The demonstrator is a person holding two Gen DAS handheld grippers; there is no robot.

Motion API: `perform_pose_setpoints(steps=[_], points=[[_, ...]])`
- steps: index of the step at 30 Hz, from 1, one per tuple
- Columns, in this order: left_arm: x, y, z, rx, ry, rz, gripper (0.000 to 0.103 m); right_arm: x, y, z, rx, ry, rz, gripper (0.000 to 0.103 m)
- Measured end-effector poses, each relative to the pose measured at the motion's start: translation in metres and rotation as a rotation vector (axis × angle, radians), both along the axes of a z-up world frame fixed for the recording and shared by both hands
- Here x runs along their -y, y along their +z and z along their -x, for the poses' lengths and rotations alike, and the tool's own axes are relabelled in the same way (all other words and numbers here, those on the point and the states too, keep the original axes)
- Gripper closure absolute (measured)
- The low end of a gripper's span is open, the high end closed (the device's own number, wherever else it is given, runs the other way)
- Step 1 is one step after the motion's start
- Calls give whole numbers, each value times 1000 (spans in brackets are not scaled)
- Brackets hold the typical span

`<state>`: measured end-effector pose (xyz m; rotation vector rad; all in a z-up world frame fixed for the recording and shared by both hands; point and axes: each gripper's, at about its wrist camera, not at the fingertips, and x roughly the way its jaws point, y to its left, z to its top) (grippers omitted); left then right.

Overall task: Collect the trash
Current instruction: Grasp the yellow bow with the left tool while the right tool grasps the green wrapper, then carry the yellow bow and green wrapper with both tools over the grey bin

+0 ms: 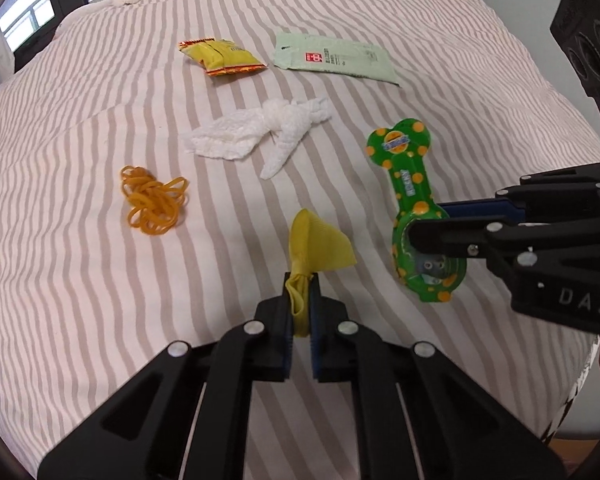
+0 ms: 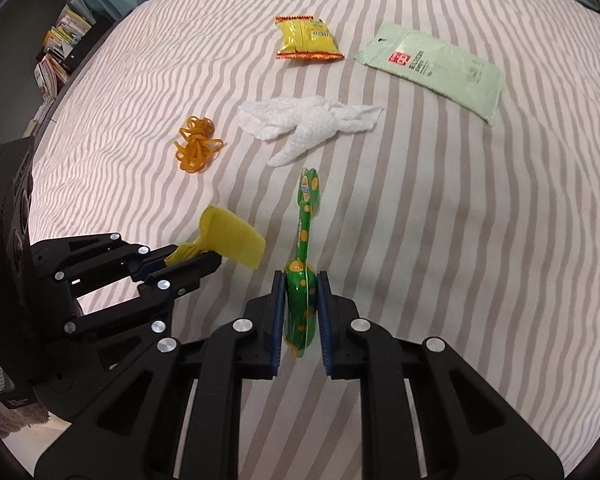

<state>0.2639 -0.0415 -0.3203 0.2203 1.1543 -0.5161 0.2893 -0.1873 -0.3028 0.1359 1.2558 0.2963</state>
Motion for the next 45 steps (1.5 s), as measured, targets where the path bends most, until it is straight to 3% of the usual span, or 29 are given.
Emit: perform_pose_setpoints(steps=[10, 17, 23, 31, 41, 45], points=[[-28, 68, 58, 56, 113, 54, 96, -23, 71, 58, 109, 37, 22, 89], [-56, 107, 128, 118, 227, 55, 96, -44, 118, 116, 193, 133, 3, 89], [-86, 128, 201, 150, 396, 51, 96, -72, 139, 171, 234, 306, -7, 89], [-134, 135, 311, 166, 660, 31, 96, -128, 145, 242, 242, 582, -45, 89], [-207, 131, 442, 138, 1047, 8, 96, -237, 142, 341, 217, 967, -96, 89], [-238, 131, 492, 130, 1156, 13, 96, -286, 141, 386, 205, 1083, -102, 89]])
